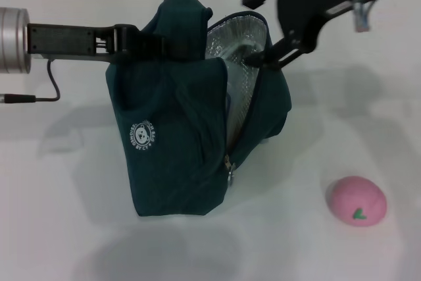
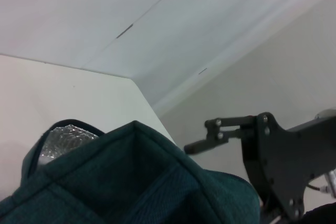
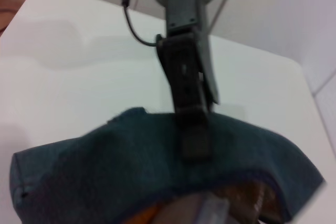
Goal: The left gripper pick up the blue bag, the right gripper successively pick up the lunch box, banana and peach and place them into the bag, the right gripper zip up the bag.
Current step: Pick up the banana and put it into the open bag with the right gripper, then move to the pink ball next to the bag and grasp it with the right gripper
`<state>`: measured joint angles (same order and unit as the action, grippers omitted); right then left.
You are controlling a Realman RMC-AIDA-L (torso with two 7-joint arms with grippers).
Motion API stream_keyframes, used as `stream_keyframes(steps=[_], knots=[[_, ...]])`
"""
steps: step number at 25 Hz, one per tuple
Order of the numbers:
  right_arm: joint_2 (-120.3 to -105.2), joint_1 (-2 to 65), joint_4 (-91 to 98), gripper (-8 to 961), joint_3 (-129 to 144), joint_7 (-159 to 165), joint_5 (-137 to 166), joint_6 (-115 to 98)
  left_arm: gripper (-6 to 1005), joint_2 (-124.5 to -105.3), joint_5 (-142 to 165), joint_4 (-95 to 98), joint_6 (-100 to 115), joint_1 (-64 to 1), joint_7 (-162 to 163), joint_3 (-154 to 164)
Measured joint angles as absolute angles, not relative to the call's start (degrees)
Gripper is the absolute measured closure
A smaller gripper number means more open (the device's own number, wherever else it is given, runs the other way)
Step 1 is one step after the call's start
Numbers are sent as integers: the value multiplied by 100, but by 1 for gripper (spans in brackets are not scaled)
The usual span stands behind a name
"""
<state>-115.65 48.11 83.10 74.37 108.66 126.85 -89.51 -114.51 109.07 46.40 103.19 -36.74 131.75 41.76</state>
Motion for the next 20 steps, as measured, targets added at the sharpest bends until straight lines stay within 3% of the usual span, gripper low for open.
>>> stream_keyframes(steps=[5,9,20], knots=[[-11540,4269,8451,95,6524,11371,12358,-9655,934,-11451,10907,4640,10336,-3667,13186,4181],[-11536,4007,8371,99,6047,11841,12378,-10363,934,-11451,10916,4640,10343,-3662,13200,4189],[-11519,4470,7606,102,6453,13360,13819,-11252,933,-11461,10940,4641,10340,-3665,13219,4192]])
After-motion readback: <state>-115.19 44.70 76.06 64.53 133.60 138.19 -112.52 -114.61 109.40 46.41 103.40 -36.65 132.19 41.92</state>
